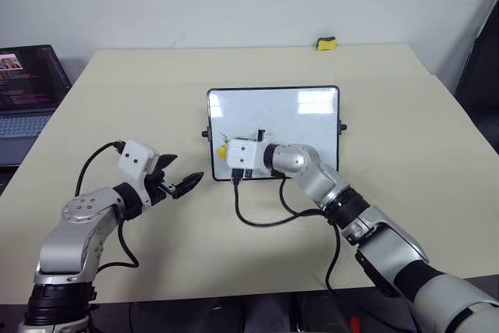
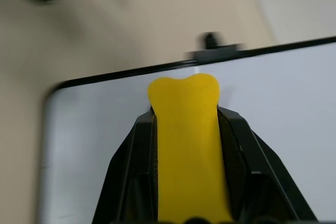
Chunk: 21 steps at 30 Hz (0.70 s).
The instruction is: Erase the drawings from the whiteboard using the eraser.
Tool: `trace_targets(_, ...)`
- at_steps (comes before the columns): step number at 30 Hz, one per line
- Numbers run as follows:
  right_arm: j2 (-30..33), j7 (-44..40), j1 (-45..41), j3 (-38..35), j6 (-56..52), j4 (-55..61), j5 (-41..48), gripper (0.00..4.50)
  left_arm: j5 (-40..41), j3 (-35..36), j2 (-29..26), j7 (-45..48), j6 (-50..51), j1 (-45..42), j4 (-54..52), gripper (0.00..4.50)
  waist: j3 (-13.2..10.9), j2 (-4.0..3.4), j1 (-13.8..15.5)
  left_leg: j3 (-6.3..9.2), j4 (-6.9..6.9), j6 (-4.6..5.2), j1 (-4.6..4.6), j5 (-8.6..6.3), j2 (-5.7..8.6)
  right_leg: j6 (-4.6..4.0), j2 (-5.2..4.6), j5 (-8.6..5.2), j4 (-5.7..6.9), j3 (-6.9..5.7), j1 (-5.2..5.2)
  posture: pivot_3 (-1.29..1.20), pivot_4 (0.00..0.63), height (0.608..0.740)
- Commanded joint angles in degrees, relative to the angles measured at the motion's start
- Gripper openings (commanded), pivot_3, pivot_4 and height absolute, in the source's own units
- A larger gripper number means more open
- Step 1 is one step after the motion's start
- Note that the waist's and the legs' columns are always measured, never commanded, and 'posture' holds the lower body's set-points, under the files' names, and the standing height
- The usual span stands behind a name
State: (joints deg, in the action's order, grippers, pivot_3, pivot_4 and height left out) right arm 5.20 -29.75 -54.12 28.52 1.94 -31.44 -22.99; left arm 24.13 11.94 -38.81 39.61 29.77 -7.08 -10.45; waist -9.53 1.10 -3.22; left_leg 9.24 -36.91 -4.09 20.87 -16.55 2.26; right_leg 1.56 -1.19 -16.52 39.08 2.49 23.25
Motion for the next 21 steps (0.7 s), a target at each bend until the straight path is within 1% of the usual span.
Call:
trace_targets(1,-0.85,2.99,-1.78,-2.01,0.13,0.22,-0.02,1.20,0.26,1.74,-0.67,0.32,-0.71,0.20,-0.84,4.50,0.00,0.00,-0.01,0.00,0.02,0.00,0.00,0.00,0.00,0.00,0.00,0.00,-0.03,0.00,0.00,0.00,0.150,0.740)
trace_targets(3,-1.06,3.31,-1.85,-1.94,0.15,-0.19,-0.33,1.20,0.33,1.57,-0.54,0.28,-0.61,0.25,-1.04,4.50,0.00,0.00,-0.02,-0.01,0.05,0.00,0.01,-0.01,-0.01,0.00,0.00,0.00,-0.06,0.00,0.01,0.00,0.150,0.740)
trace_targets(6,-0.87,1.34,-1.32,-1.17,-0.07,-0.26,-0.55,1.20,0.41,1.43,-0.37,0.22,-0.53,0.37,-1.31,4.50,0.00,0.00,-0.04,-0.03,0.05,0.00,0.03,-0.01,-0.01,0.00,0.00,0.00,-0.07,0.03,0.03,0.00,0.150,0.740)
trace_targets(8,-0.08,-1.74,-0.30,-0.11,-0.36,0.55,-0.55,1.20,0.45,1.42,-0.35,0.22,-0.51,0.46,-1.44,4.50,0.00,0.00,-0.05,-0.03,0.05,0.00,0.03,-0.01,-0.01,0.00,0.00,0.00,-0.06,0.02,0.03,0.00,0.150,0.740)
trace_targets(11,1.95,-8.77,2.19,2.43,-1.51,2.86,-0.52,1.20,0.43,1.37,-0.28,0.18,-0.55,0.58,-1.49,4.50,0.01,0.01,-0.04,-0.02,0.03,0.02,0.02,-0.02,-0.01,0.00,0.00,0.00,-0.05,0.01,0.02,0.00,0.150,0.740)
trace_targets(13,2.41,-10.37,2.83,2.84,-2.01,3.83,-0.65,1.20,0.43,1.33,-0.26,0.17,-0.56,0.60,-1.45,4.50,0.01,0.01,-0.04,-0.02,0.02,0.02,0.01,-0.02,-0.01,0.00,-0.01,0.00,-0.04,0.01,0.00,0.00,0.150,0.740)
trace_targets(16,1.61,-7.90,1.91,1.74,-1.64,3.38,-0.97,1.19,0.49,1.28,-0.23,0.18,-0.53,0.70,-1.50,4.50,0.00,0.00,-0.01,-0.01,0.00,0.04,0.00,-0.02,-0.01,0.00,0.00,0.00,0.03,0.00,0.00,0.00,0.150,0.740)
trace_targets(21,-1.43,0.53,-2.76,-2.14,-0.33,0.08,-0.10,1.19,0.57,1.20,-0.21,0.28,-0.42,1.01,-1.72,4.50,0.00,0.00,-0.06,0.00,-0.01,0.02,-0.02,-0.01,-0.01,-0.03,0.00,0.02,0.06,-0.01,0.00,0.00,0.150,0.740)
